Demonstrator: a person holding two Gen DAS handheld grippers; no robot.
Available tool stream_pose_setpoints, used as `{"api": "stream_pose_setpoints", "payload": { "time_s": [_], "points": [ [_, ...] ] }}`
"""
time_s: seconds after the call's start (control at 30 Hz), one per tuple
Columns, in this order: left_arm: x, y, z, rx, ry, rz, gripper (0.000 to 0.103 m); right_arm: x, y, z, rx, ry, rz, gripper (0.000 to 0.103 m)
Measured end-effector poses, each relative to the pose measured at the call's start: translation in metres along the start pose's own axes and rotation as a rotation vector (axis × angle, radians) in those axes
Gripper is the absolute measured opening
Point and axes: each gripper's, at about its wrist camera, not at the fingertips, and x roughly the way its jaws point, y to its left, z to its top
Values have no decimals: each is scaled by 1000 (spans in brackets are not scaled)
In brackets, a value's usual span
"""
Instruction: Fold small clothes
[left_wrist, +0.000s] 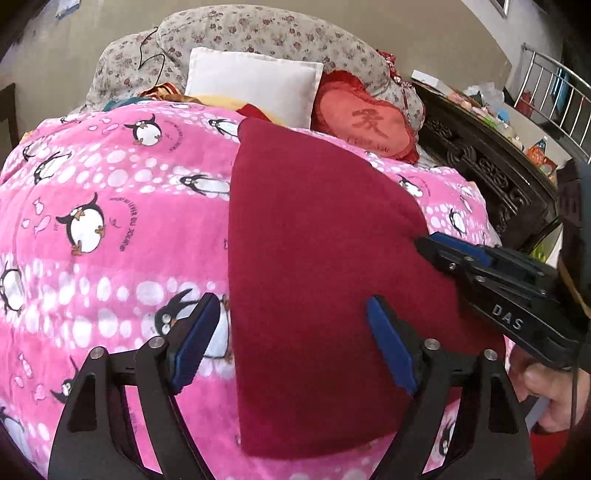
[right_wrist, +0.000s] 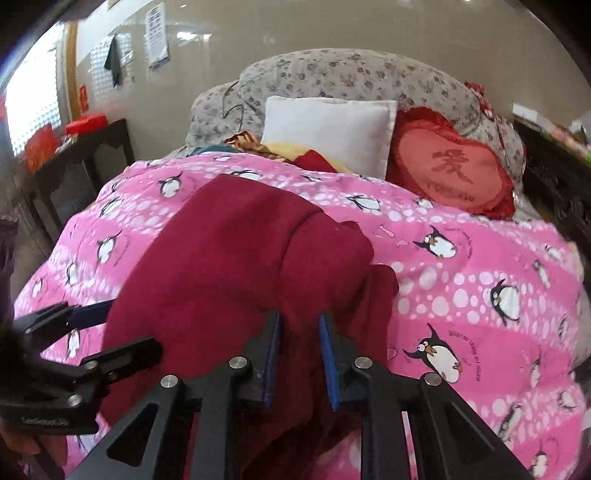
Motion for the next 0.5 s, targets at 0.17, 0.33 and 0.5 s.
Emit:
{"api": "stream_pose_setpoints", "payload": {
  "time_s": [0.17,0.33,0.5],
  "points": [
    [1,-4,2,6,5,11,84,-10,-7,4,41,14,34,23],
    [-3,-7,-1,13,4,25,84,-56,14,-8,2,-43,56,23],
    [-3,-8,-4,6,-2,34,84,-56,18,-36,7,-11,30,23]
  ]
}}
